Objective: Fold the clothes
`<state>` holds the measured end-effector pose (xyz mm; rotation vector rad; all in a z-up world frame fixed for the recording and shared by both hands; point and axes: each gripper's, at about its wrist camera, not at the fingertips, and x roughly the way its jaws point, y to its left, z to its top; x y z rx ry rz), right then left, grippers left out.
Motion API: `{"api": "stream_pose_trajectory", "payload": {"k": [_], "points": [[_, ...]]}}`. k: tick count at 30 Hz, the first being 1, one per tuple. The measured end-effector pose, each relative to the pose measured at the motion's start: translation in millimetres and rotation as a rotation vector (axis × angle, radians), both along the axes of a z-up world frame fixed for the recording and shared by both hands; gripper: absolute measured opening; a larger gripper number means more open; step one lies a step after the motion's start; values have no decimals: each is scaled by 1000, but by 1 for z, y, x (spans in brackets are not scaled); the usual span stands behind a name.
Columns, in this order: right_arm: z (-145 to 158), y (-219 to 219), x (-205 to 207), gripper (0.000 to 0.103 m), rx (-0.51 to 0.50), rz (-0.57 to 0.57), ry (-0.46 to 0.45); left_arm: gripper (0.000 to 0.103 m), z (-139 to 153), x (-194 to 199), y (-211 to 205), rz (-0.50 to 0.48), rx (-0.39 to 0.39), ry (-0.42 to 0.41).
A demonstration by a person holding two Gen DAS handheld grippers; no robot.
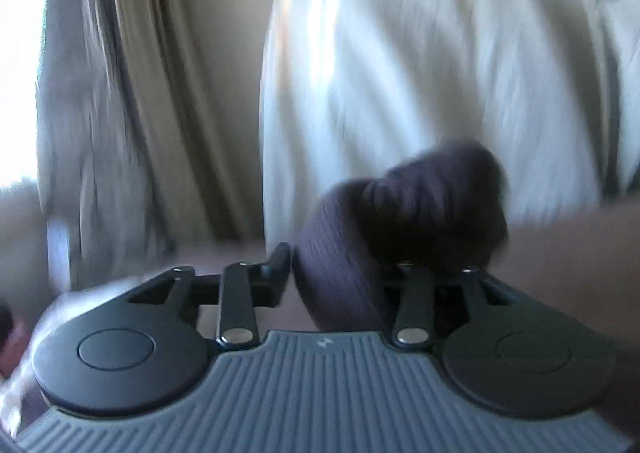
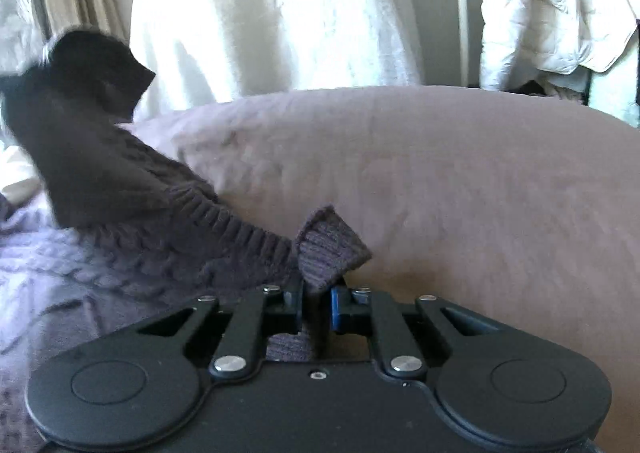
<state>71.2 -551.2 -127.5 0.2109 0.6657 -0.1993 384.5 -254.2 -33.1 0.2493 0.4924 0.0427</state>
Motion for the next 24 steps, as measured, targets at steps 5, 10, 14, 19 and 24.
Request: {"api": "stream_pose_trajectory", "payload": {"k": [5, 10, 14, 19, 24], "points": [[-1, 4, 6, 19, -23, -11, 47, 60, -49, 19, 62, 129, -127, 292], [33, -14, 13, 44, 76, -97, -35, 67, -51, 15, 105, 163, -286, 307], [63, -25, 46, 54, 240, -41, -79, 67, -51, 25, 123, 157, -355, 263], [46, -11, 132, 75, 352, 163, 73, 69, -72, 75, 120, 114, -533, 422], [17, 38, 171, 44, 160, 260, 150, 10, -66, 82, 105, 161, -554, 416]]}}
